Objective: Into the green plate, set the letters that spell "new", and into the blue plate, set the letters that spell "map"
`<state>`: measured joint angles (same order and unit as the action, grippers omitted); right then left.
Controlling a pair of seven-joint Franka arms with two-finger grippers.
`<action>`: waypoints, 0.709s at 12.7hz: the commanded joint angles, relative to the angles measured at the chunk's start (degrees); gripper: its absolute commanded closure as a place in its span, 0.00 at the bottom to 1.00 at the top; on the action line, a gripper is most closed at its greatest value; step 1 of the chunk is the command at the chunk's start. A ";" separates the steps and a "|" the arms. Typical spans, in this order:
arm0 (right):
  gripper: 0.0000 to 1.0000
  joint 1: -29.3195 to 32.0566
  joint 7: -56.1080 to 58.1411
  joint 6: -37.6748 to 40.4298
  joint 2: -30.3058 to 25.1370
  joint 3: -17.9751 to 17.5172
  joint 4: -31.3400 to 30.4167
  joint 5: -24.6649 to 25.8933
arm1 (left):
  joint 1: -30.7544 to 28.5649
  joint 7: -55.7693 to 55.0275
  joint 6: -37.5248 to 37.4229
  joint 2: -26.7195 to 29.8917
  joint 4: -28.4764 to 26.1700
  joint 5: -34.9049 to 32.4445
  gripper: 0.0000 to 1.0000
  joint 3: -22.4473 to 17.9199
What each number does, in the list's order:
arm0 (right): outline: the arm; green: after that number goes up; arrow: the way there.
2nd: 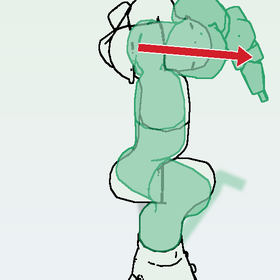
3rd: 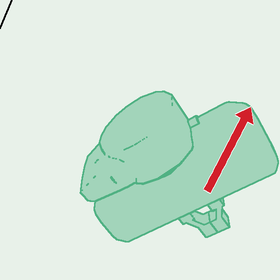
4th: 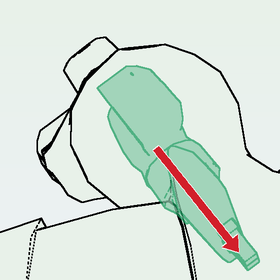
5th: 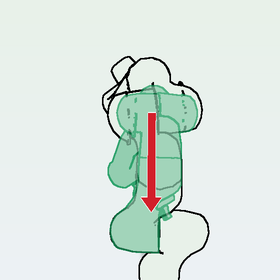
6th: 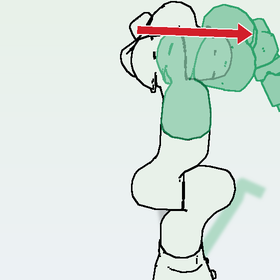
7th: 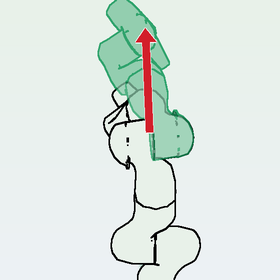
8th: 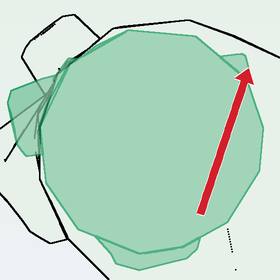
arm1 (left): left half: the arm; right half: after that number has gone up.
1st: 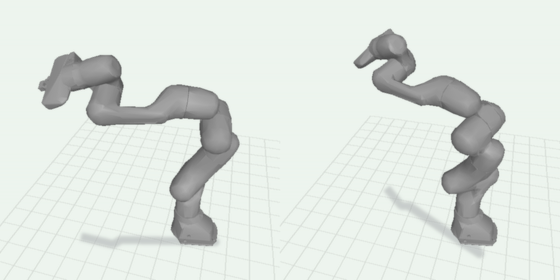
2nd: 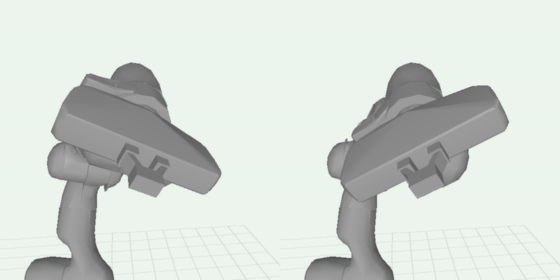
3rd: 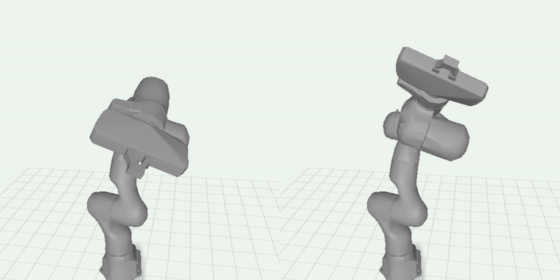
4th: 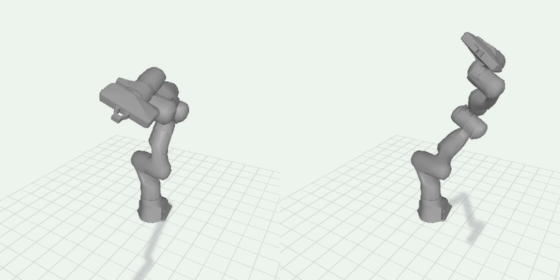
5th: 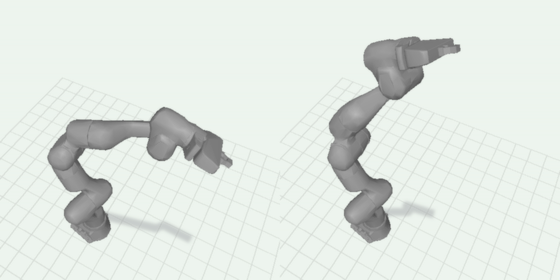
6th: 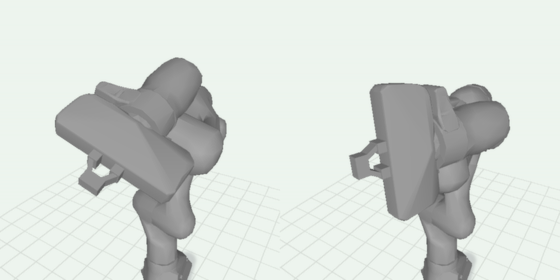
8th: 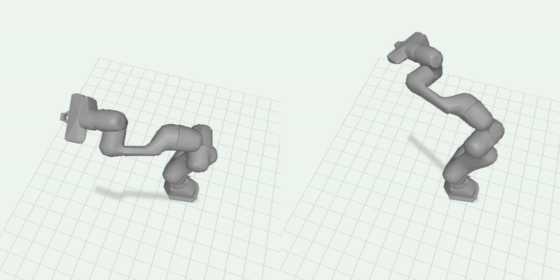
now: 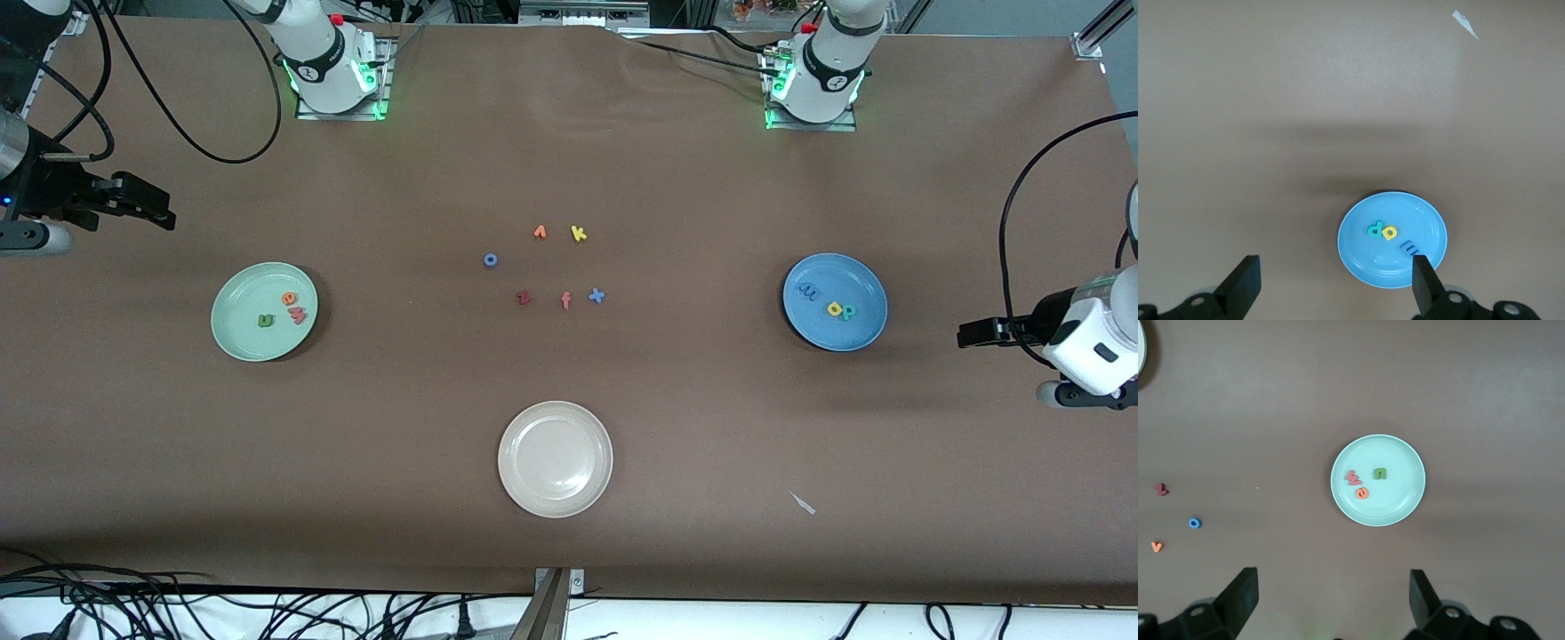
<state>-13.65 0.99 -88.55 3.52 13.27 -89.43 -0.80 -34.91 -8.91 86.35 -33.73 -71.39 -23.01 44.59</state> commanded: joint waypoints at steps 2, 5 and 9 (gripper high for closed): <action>0.00 0.02 -0.55 0.30 0.44 -0.17 1.63 0.63 | 11.15 7.40 -2.42 5.42 2.58 10.14 0.00 -17.12; 0.00 0.02 -0.55 0.30 0.44 -0.17 1.63 0.54 | 21.34 13.82 -2.33 9.20 1.61 20.53 0.01 -33.73; 0.00 0.02 -0.64 0.30 0.44 -0.17 1.63 0.54 | 28.30 15.59 -1.11 10.96 -0.14 24.77 0.01 -42.20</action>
<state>-13.65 0.97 -88.60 3.52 13.26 -89.16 -0.80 -10.03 5.04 84.61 -24.72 -69.01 -0.32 6.19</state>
